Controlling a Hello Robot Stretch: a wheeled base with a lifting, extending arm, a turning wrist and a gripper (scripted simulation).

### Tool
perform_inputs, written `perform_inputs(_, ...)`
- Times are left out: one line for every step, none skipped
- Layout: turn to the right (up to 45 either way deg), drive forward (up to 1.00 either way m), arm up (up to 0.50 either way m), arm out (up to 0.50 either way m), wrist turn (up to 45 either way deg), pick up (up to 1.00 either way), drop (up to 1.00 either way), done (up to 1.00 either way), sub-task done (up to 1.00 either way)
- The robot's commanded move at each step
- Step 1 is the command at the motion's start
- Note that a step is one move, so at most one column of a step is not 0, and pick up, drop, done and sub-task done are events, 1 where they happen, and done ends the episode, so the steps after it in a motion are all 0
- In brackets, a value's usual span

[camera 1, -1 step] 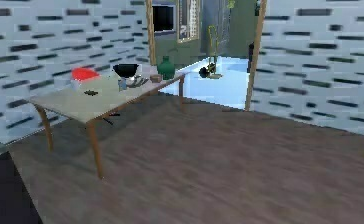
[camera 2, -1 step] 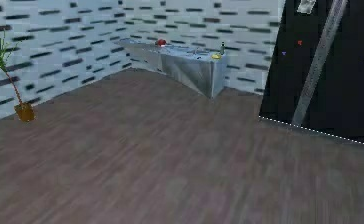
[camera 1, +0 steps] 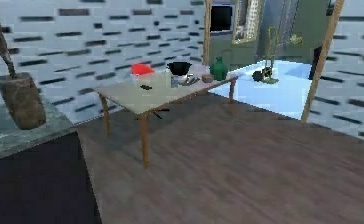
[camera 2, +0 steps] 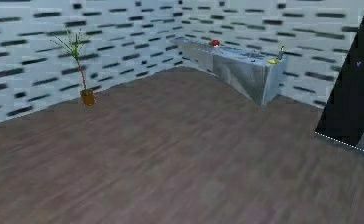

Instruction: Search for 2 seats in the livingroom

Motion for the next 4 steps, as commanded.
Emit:
perform_inputs(0.0, 0.2, 0.0, 0.0, 0.0, 0.0, 0.0, 0.0, 0.0)
perform_inputs(30.0, 0.0, 0.0, 0.0, 0.0, 0.0, 0.0, 0.0, 0.0)
perform_inputs(0.0, 1.0, 0.0, 0.0, 0.0, 0.0, 0.0, 0.0, 0.0)
perform_inputs(0.0, 1.0, 0.0, 0.0, 0.0, 0.0, 0.0, 0.0, 0.0)
